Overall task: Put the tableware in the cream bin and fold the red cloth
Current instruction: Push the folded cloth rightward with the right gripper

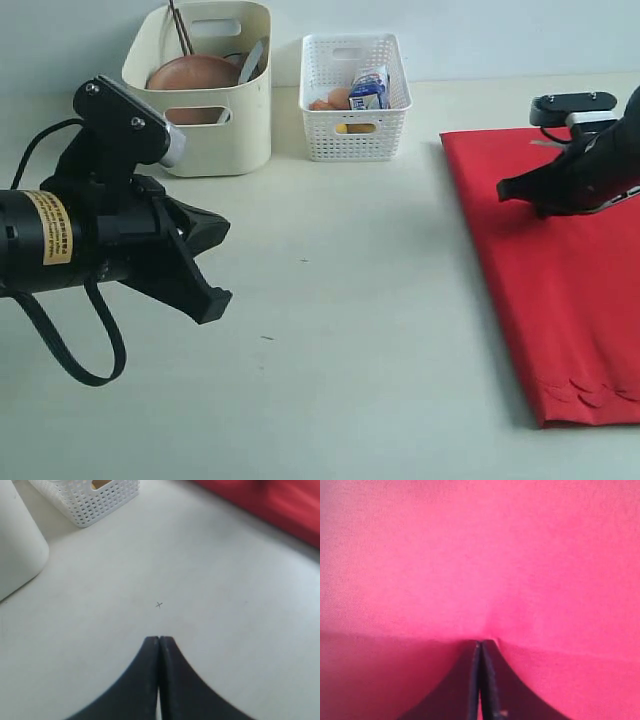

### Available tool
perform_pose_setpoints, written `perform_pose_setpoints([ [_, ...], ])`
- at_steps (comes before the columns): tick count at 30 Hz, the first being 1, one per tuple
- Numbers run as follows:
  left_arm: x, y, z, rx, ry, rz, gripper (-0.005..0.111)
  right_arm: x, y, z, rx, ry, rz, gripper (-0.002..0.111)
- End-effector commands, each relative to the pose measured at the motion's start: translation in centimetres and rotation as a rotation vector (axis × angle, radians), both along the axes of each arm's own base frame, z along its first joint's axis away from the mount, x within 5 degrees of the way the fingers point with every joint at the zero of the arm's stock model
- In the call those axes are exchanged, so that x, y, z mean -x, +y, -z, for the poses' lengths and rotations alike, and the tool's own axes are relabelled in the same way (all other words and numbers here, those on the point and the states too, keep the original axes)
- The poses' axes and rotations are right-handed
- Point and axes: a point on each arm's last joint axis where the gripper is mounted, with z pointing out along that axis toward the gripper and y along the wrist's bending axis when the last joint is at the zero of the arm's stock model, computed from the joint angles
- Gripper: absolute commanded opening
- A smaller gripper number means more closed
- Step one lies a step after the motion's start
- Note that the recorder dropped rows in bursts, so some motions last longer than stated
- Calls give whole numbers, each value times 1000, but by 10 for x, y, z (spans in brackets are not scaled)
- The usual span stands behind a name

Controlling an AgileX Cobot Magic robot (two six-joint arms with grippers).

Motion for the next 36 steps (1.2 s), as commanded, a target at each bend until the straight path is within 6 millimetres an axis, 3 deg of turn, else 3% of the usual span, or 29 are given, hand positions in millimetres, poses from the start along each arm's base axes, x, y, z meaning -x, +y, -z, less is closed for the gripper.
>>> perform_pose_setpoints([
  [1,1,1,0,11,-2,-2,1,6,2,5,17,113,-24,0],
  [8,1,1,0,11,-2,-2,1,15,-10,-45,-29,89,91,0],
  [10,1,1,0,11,-2,-2,1,21,-19,-49,-31,95,120,0],
  [15,1,1,0,11,-2,-2,1,35,-41,-22,-15,159,188,0],
  [20,1,1,0,11,-2,-2,1,34,-46,7,-4,215,198,0],
  [24,1,1,0,11,-2,-2,1,22,-45,13,0,192,177,0],
  [28,1,1,0,11,-2,-2,1,-3,-41,16,10,213,136,0],
  [36,1,1,0,10,-3,-1,1,-57,11,29,30,188,-29,0],
])
